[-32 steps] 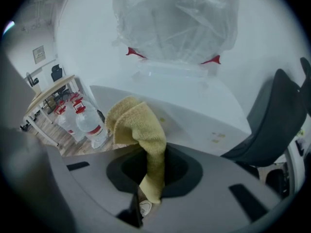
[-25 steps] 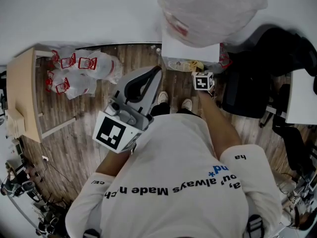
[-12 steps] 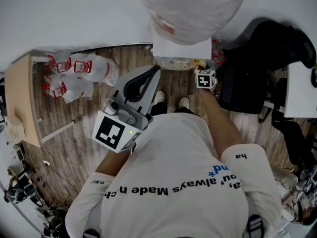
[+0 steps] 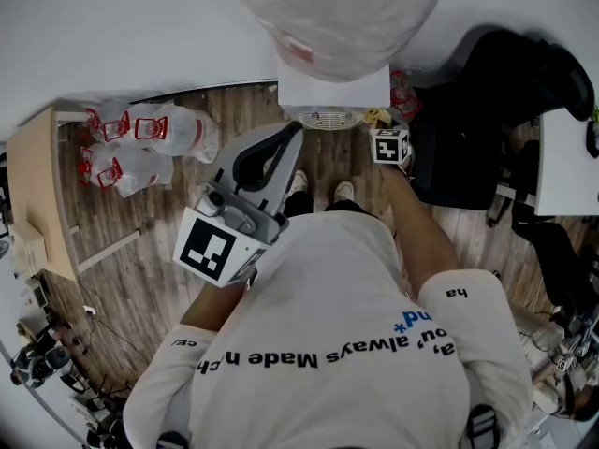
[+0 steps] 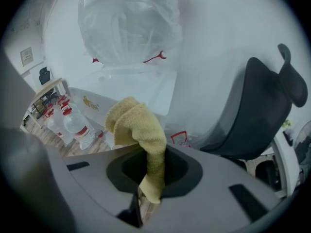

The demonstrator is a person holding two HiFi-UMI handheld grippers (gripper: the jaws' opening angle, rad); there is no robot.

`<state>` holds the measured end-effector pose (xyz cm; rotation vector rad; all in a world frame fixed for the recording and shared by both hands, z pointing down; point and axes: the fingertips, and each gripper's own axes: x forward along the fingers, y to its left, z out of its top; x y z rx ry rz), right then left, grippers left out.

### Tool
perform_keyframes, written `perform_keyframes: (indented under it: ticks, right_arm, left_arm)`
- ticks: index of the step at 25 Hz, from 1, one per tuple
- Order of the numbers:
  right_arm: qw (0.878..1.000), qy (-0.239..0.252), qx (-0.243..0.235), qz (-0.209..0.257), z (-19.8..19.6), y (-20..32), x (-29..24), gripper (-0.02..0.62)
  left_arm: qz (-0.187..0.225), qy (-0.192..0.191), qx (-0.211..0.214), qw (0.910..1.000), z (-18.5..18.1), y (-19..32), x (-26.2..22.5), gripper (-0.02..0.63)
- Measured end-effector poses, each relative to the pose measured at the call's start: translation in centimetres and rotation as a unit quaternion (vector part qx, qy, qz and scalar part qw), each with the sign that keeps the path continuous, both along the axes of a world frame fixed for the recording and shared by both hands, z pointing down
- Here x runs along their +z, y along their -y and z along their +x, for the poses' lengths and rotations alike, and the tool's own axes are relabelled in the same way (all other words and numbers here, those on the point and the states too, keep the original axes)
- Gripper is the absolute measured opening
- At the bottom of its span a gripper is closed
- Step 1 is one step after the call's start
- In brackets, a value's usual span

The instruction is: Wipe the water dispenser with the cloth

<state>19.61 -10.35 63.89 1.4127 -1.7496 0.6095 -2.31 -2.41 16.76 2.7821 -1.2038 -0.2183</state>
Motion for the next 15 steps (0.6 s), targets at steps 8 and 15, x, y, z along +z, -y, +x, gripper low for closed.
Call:
perform_keyframes:
  ticks: [8,15]
  right_arm:
    - [1.000,-0.003,-0.010,-0.002,0.0,0.4,0.3,0.057]
    - [1.000,-0.010,-0.021,-0.005,-0.1,0.6,0.9,0.057]
  left_arm:
    - [-0.009,0.005,-0.004,0.9999,0.4,0.1,0.3,0.018]
    - [-0.031,0.008,-0.010,0.9994,-0.6,0.4,2.1,0.018]
